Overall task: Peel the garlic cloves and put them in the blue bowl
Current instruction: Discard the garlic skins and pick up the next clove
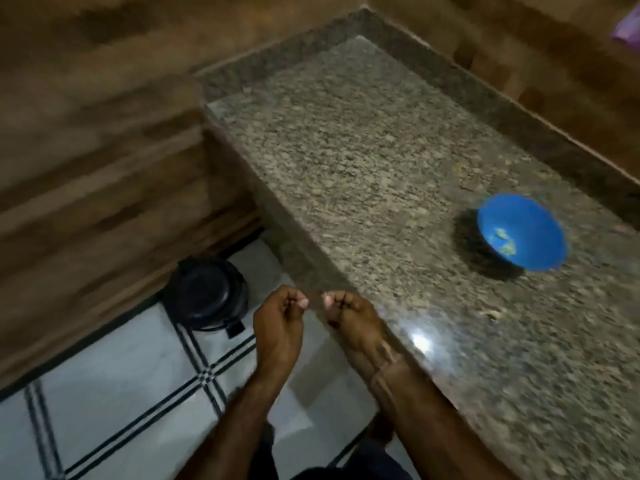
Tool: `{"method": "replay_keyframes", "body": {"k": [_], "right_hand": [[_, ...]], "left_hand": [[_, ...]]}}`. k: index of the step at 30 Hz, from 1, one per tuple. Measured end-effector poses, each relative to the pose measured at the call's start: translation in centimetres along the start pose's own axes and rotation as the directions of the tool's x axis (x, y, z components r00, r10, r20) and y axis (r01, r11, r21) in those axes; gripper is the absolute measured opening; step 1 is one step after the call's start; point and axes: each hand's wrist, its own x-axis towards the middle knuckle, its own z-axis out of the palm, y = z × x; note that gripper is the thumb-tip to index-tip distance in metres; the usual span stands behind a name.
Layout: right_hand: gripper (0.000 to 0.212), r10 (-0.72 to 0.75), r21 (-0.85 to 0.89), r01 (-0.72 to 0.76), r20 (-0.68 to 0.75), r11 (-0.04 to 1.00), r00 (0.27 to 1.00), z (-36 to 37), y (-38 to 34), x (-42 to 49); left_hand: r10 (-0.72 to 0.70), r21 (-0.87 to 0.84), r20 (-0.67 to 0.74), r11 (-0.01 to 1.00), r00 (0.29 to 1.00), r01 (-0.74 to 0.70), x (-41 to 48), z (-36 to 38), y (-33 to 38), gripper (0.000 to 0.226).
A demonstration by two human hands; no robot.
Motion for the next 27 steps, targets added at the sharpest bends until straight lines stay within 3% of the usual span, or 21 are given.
{"method": "replay_keyframes", "body": {"k": [5, 9, 11, 16, 21, 24, 27], "right_hand": [[0.014, -0.008, -0.126, 0.021, 0.097, 0.992, 0.995, 13.1, 2.0, 1.7], [0.016, 0.03, -0.121, -0.011, 0.16, 0.993, 0.987, 20.6, 3.8, 2.6], [0.022, 0.073, -0.129, -0.05, 0.184, 0.99, 0.98, 22.8, 4.2, 3.5], [0.03, 0.173, -0.188, -0.137, 0.188, 0.973, 0.967, 28.0, 5.2, 7.3], [0.029, 0.323, -0.251, -0.277, 0.164, 0.928, 0.932, 32.3, 7.5, 12.0], [0.013, 0.399, -0.286, -0.347, 0.148, 0.893, 0.905, 33.6, 11.3, 16.7], [0.019, 0.476, -0.265, -0.429, 0.148, 0.864, 0.867, 34.1, 16.3, 22.1]], "left_hand": [[-0.087, -0.011, -0.142, 0.996, 0.986, 0.086, 4.2, -11.2, -7.2, 0.023], [-0.195, -0.004, -0.21, 0.98, 0.958, 0.199, 5.5, -18.3, -10.8, 0.043], [-0.215, -0.004, -0.233, 0.975, 0.948, 0.221, 6.4, -20.5, -12.0, 0.047], [-0.299, -0.015, -0.283, 0.951, 0.911, 0.308, 9.2, -24.7, -14.8, 0.022], [-0.438, -0.075, -0.266, 0.898, 0.859, 0.434, 12.6, -25.6, -18.6, 0.014], [-0.609, -0.177, -0.194, 0.793, 0.769, 0.583, 15.6, -23.6, -23.5, 0.015], [-0.806, -0.399, -0.086, 0.566, 0.586, 0.721, 18.6, -20.4, -29.3, 0.012]]}}
